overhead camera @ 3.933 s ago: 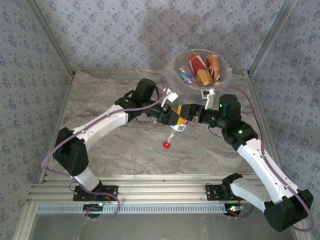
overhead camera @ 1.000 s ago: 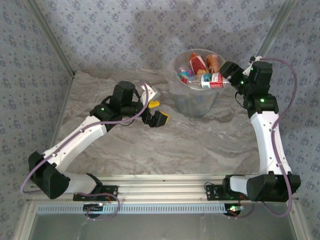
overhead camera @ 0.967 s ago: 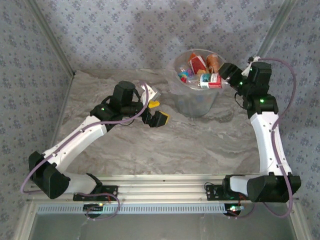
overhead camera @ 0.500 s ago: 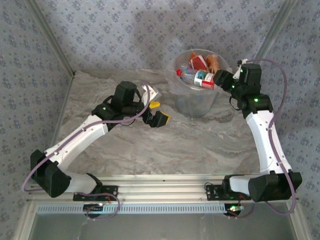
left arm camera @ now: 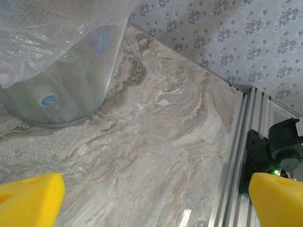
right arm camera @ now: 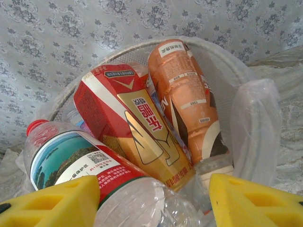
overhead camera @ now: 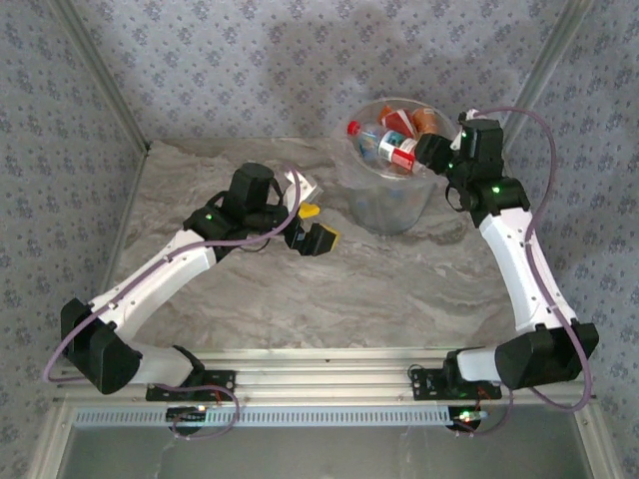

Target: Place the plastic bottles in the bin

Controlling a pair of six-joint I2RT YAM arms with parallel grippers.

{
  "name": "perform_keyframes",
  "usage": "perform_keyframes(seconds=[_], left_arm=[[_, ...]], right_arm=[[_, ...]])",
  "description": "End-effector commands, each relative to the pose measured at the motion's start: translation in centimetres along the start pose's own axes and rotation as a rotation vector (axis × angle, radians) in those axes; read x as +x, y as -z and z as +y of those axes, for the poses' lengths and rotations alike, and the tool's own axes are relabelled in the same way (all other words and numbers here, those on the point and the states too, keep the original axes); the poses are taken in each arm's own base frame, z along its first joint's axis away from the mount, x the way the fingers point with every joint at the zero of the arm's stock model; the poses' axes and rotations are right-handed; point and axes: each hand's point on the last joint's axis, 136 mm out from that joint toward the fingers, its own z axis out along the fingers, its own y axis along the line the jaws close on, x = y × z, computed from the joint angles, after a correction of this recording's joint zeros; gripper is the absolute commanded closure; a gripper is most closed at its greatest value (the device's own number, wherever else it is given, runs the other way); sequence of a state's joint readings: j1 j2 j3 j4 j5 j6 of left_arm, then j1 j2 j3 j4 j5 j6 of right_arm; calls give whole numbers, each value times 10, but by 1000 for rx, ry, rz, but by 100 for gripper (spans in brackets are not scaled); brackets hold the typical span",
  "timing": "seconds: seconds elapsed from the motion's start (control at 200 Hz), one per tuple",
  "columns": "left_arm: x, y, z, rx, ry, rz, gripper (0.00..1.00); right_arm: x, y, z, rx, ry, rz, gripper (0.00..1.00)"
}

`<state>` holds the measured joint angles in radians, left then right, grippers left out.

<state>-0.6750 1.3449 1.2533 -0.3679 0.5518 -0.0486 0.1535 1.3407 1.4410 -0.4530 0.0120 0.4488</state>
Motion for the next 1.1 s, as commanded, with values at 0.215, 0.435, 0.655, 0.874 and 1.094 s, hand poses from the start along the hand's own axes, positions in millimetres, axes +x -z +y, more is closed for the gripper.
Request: perform_keyframes(seconds=[0.215,0.435,0.655,0.874,1.094], left_arm=[[-6,2,-3,3,-29,-7,0],[-6,2,-3,2,-28,-7,0],[-6,2,-3,-2,-30,-9,0],[-6,2,-3,-2,-28,-8,0],[-8,4,-3,-9,-34,-14,0]], right_arm=[[25,-12,-12,80,62,75,35],[13,-6,-7,68,70,53,29],[-4,9,5,7,67,38,24],[-18,36,13,-65,86,17,20],[-6,61,17,-133,94,38,13]])
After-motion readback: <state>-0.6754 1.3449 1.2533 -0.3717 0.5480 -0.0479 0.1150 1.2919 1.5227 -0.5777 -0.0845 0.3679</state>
